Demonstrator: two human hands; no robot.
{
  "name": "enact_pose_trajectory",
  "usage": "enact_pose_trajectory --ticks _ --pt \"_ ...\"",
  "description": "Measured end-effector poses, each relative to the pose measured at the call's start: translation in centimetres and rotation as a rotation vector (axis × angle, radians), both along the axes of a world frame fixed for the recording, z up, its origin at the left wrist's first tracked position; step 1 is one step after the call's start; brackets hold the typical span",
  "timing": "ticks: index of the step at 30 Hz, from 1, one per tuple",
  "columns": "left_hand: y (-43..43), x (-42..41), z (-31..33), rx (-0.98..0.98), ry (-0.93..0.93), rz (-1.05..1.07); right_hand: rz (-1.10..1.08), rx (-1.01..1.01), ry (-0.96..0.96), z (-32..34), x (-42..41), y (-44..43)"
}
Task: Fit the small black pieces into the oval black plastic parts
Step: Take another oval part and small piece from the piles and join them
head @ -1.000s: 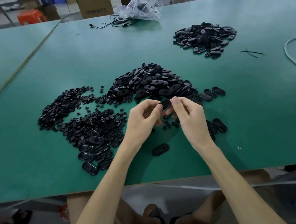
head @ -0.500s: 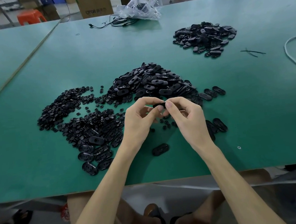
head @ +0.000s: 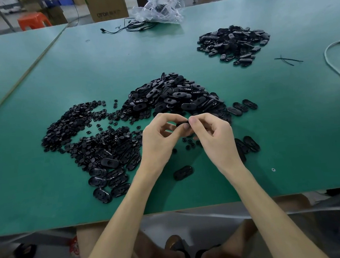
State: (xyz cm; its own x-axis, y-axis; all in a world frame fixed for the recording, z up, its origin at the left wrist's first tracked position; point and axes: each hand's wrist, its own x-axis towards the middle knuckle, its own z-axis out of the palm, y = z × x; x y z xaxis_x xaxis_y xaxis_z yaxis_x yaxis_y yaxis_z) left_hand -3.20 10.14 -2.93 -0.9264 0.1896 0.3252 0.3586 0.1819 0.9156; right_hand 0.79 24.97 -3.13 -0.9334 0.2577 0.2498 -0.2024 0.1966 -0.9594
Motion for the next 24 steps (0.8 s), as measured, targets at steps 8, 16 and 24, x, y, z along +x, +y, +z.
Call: enact_pose_trajectory --ticks 8,16,24 --pt "-0.06 0.00 0.05 0.043 -0.025 -0.046 -0.012 0.009 0.014 0.29 0.16 -0.06" --pt "-0.29 -0.47 -0.26 0.067 -0.064 -0.047 -0.052 -0.008 0.011 0.38 0.22 -0.07" --pt "-0.02 -0.58 -0.46 0.080 -0.106 -0.032 -0.028 0.037 0.031 0.15 0.16 -0.05"
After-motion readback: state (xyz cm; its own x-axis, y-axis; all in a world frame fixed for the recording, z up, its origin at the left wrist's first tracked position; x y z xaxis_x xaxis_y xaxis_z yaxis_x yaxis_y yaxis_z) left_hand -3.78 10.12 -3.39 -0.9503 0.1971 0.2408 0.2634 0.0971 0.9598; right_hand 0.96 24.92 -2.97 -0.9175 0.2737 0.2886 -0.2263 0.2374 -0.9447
